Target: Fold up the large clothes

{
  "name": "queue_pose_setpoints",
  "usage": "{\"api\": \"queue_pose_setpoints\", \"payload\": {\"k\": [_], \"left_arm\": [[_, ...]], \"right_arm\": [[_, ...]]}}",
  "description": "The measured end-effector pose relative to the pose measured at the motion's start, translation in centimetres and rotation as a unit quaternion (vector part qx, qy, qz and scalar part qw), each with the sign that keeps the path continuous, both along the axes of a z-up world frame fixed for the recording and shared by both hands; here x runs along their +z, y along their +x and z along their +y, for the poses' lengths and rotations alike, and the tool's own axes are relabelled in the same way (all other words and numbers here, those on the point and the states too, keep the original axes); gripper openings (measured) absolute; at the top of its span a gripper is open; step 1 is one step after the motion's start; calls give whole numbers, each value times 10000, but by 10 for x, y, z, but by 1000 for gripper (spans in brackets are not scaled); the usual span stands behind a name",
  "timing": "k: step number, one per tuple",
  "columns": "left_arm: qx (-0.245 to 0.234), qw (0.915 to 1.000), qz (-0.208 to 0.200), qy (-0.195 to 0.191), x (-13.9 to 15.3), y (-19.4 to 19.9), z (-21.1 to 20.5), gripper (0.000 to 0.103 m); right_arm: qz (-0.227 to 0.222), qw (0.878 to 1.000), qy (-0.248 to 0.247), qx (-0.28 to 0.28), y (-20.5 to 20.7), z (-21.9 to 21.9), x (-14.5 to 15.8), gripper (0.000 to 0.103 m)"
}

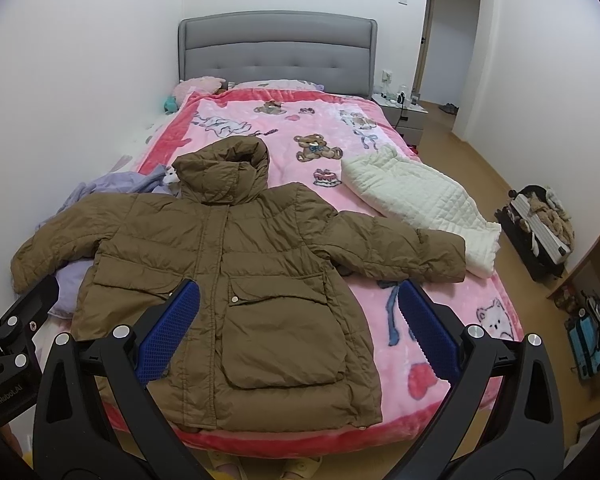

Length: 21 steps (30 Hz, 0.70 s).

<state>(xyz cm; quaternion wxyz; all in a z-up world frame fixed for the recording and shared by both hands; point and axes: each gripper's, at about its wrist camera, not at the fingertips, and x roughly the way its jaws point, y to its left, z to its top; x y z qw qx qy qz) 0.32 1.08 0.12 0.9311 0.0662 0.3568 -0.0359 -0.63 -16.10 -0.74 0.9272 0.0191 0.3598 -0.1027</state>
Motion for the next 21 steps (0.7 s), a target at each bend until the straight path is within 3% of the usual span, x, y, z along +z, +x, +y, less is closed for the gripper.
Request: {"api": "queue_pose_setpoints", "payload": {"k": [8,11,16,21], "left_arm": [[14,10000,39,21,-1,-1,-1,99],[-53,9999,95,57,0,4,-6,99],[-501,9985,19,227,5,20,-27,99],[-1087,9936,269,-142,0,47,-51,99]], "right_arm": [[9,10000,24,-21,0,-2,-1,95],[48,9996,268,-13,1,-6,-3,95],[37,9975,545,-444,6,-26,-12,95],[-64,9943,391,-985,10,-53,-23,95]]}}
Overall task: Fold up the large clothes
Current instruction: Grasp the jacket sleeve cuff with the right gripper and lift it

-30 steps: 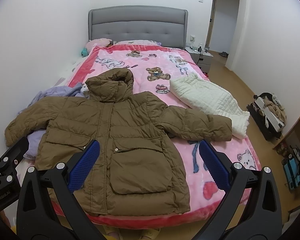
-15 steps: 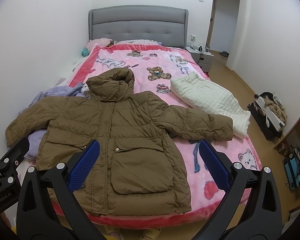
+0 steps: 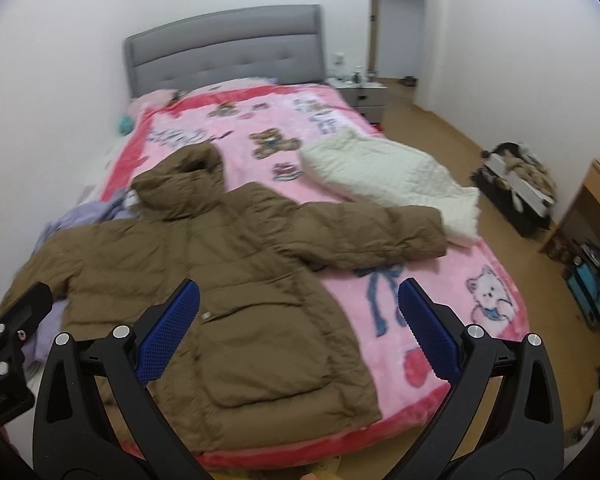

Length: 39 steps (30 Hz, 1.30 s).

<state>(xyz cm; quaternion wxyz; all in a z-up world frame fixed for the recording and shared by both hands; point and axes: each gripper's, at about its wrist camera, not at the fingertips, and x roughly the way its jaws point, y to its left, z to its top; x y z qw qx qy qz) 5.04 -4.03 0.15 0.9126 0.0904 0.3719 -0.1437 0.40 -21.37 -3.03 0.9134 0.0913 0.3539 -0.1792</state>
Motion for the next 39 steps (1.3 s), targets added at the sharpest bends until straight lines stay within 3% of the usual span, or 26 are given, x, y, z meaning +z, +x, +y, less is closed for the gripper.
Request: {"api": "queue_pose_setpoints", "payload": {"k": [4,6,9,14,17,20,22,24,26,28,31,34,39], "left_arm": [[-445,9988,71,-203,-17,17,-29,99],[-602,9981,92,-63,-31,26,-50,99],[-828,9960,218,242,-55,37,-88,99],[-992,9922,509,563,-95,57,-157,99],[-976,9903,633,753,-115,69,-201,99],[-919,9898,798,742,-133,81,-238,99],[-862,9890,990,675,-144,90,-259,99],[-926,9874,1121,617,-155,98,-280,99],[-999,9872,1000,743,-165,103,-298,99],[-1099,9859,913,875,-177,105,-309,99],[-1265,9819,945,1045,-194,108,-320,99],[-1343,9791,1018,1137,-208,111,-322,99],[-1327,9772,1133,1212,-221,117,-317,99]], "right_arm": [[-374,9984,420,-3,2,-37,-12,95],[-721,9938,834,-132,1,-63,-23,95],[-851,9866,1284,-541,6,-110,-48,95],[-856,9675,1957,-1356,31,-216,-114,95],[-633,9654,2014,-1529,57,-274,-154,92],[-570,9561,2285,-1742,79,-327,-194,92],[-602,9434,2546,-2037,88,-357,-226,89],[-681,9330,2775,-2188,95,-376,-253,76],[-687,9276,2902,-2249,105,-391,-278,69],[-736,9188,3135,-2282,114,-404,-304,69],[-932,8962,3632,-2371,121,-417,-335,70],[-1020,8797,3855,-2589,116,-415,-346,83],[-1206,8744,3792,-2775,99,-413,-354,83]]}}
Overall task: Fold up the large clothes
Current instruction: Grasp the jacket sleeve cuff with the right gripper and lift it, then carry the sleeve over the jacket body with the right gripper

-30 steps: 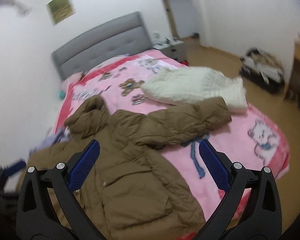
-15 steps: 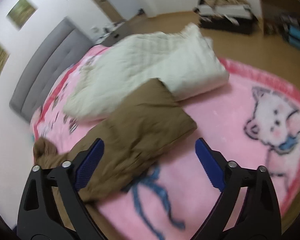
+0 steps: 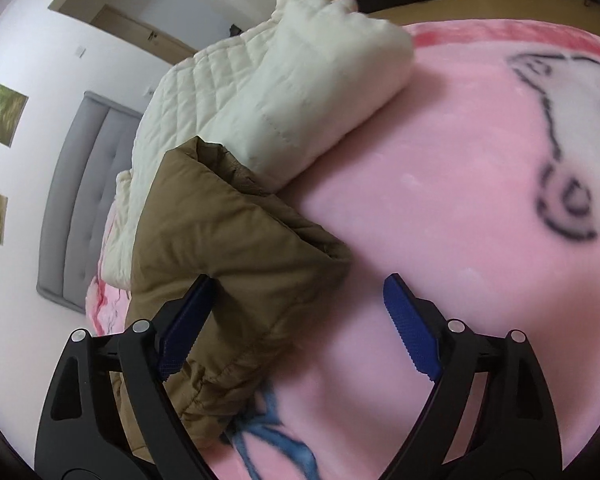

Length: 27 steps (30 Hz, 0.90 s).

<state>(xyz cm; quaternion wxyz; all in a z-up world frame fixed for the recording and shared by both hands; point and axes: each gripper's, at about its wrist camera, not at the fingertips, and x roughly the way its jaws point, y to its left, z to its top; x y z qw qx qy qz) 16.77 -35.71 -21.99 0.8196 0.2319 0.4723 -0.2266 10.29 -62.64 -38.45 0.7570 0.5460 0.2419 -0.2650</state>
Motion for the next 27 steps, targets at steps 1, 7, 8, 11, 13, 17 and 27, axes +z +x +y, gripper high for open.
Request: {"api": "queue_pose_setpoints", "payload": {"k": [1,7,8,11,13,17,27], "left_arm": [[17,10000,6,2,-1,1,1,99],[143,9999,-18,28,-5,10,9,99],[183,9998,13,21,-7,12,10,99],[286,9995,155,-12,-15,19,15,99],[393,9990,215,43,-19,24,19,99],[694,9972,276,9,-18,31,40,99],[1131,9886,462,-881,-38,47,135,99]], "right_arm": [[-22,10000,-44,37,1,0,-2,83],[-386,9992,28,47,14,-10,-6,83],[-502,9987,85,51,18,-13,-7,82],[-755,9960,354,314,32,-19,-9,39],[-838,9941,507,472,38,-22,3,22],[-813,9913,-162,1026,46,-14,79,10],[-2368,8540,-2924,3594,116,142,342,8]]}}
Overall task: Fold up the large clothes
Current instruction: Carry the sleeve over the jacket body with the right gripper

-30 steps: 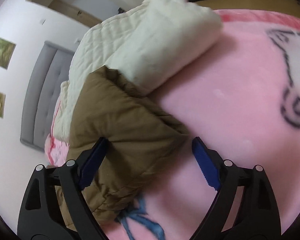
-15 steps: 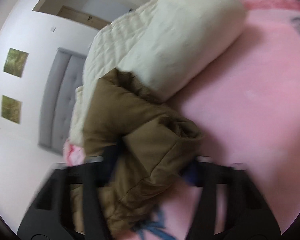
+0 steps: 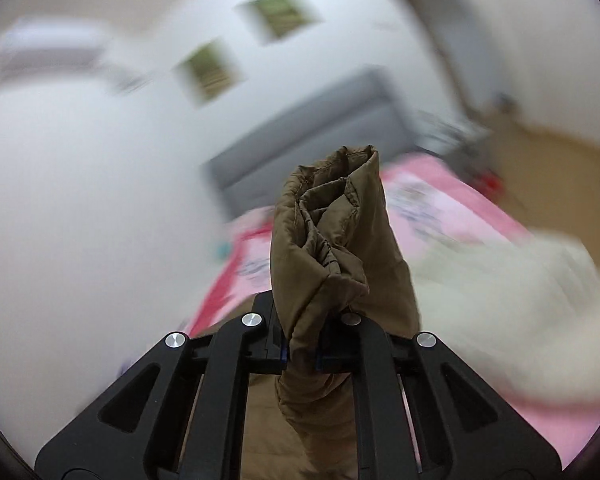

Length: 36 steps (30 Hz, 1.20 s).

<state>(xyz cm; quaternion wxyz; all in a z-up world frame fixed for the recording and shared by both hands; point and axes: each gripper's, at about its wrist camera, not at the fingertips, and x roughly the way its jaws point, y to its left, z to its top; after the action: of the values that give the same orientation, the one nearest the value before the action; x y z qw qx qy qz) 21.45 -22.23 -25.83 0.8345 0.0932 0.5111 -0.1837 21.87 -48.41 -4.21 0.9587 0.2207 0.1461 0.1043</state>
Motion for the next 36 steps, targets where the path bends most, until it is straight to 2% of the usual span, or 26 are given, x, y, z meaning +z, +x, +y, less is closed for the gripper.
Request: {"api": "queue_pose_setpoints", "payload": {"k": [2,3,5,8,10,14,17,18,22,24,25,26,27,28,30,32,34,36], "left_arm": [[22,9998,-100,-182,5,-4,29,99],[-2,9994,-191,-286,11,-8,49,99],[-13,9988,-421,-261,20,-14,81,99],[-45,9964,-847,-66,32,-29,135,99],[53,9950,-995,15,36,-35,172,99],[427,9930,-1094,147,33,-37,229,99],[603,9896,-1258,338,28,-46,262,99],[626,9891,-1277,380,27,-47,270,99],[835,9893,-1130,398,17,-51,297,99],[893,9881,-1166,460,15,-54,300,99],[907,9875,-1191,490,15,-54,301,99],[919,9870,-1217,511,15,-53,303,99],[935,9866,-1237,502,18,-52,305,99],[953,9865,-1263,433,21,-50,308,99],[1013,9855,-1337,271,30,-47,313,99],[1052,9853,-1345,43,39,-36,314,99],[1014,9871,-1198,-308,42,-19,305,99],[1040,9865,-1059,-691,39,2,287,99]], "right_arm": [[-146,9965,-295,766,23,59,17,8],[-164,9928,-338,1140,33,87,18,8],[-24,9837,-517,1722,50,142,11,8],[296,9671,-985,2326,66,222,-22,8],[605,9533,-1257,2678,80,276,-58,8],[1042,9236,-2047,3069,85,350,-122,8],[1365,9070,-2293,3259,83,383,-168,8],[1481,8979,-2521,3290,81,395,-184,9],[1696,8668,-3258,3373,93,438,-229,12],[1651,8581,-3552,3321,94,443,-239,18],[1592,8562,-3629,3315,91,446,-239,21],[1546,8549,-3647,3351,86,449,-241,34],[1480,8536,-3650,3408,80,450,-237,56],[1349,8542,-3614,3485,73,445,-229,62],[1079,8612,-3437,3585,61,432,-211,64],[1029,8719,-3291,3476,47,405,-190,65],[1056,8831,-3438,3014,39,373,-175,73],[1181,8901,-3704,2379,29,334,-168,76]]}}
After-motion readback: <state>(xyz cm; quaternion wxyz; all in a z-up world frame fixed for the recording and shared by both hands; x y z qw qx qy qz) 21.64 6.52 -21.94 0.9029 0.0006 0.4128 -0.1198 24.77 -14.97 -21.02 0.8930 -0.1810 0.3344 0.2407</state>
